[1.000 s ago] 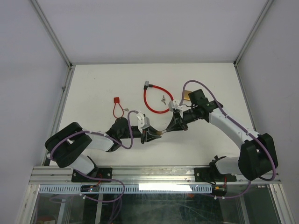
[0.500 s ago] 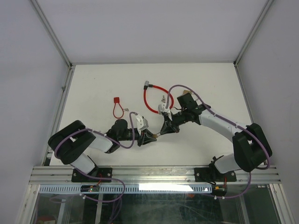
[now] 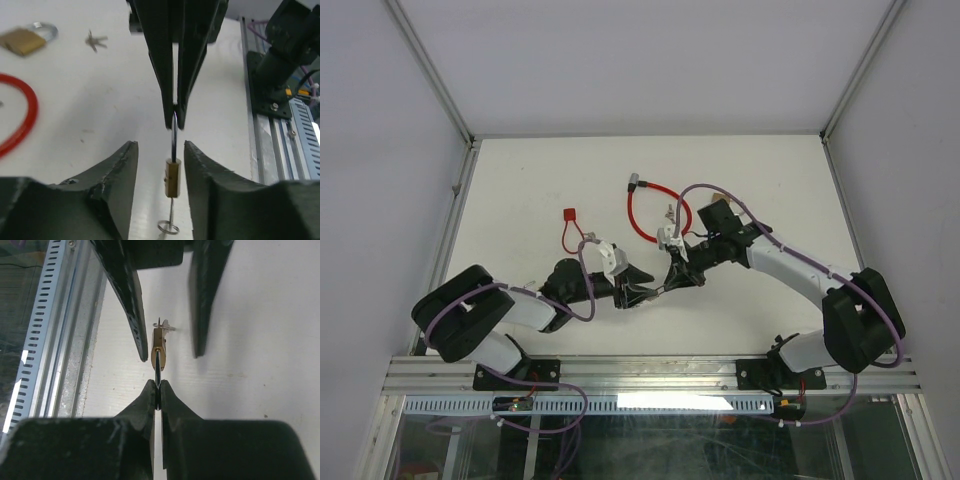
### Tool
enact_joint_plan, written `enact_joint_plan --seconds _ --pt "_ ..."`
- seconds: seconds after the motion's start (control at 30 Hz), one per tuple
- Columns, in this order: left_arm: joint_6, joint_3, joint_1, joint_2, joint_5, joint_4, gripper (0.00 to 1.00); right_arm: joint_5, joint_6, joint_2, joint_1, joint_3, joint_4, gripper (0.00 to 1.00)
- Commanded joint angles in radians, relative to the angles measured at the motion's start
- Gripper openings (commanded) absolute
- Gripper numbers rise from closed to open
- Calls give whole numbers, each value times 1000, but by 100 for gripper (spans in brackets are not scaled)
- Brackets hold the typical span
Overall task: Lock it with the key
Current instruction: Lock the lock.
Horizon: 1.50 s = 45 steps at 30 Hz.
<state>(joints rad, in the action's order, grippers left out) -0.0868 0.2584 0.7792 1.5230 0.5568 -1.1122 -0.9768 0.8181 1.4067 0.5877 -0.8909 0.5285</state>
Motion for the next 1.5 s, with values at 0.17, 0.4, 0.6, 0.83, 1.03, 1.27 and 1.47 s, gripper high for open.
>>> enact_joint_plan --seconds 0.17,0.4,0.6,0.83,1.03,1.27,1.47 --pt "-80 -44 5 -164 -113 -192 71 -93 85 -79 -83 -51 134 0" --pt "-105 -49 5 -324 -176 22 79 -139 220 -77 -126 -86 269 0" --pt "-145 -44 6 -449 -193 161 79 -156 329 -41 -131 -122 385 0" --pt "-154 4 6 -505 -187 309 82 -151 356 -36 -132 -126 408 0" --pt "-176 72 5 -480 -182 390 88 -152 375 -27 -132 -132 431 0" --pt "-202 159 6 -415 -145 465 94 -151 390 -29 -132 -137 447 0" --pt "-203 208 5 -370 -109 505 92 -154 399 -31 -131 -138 455 0"
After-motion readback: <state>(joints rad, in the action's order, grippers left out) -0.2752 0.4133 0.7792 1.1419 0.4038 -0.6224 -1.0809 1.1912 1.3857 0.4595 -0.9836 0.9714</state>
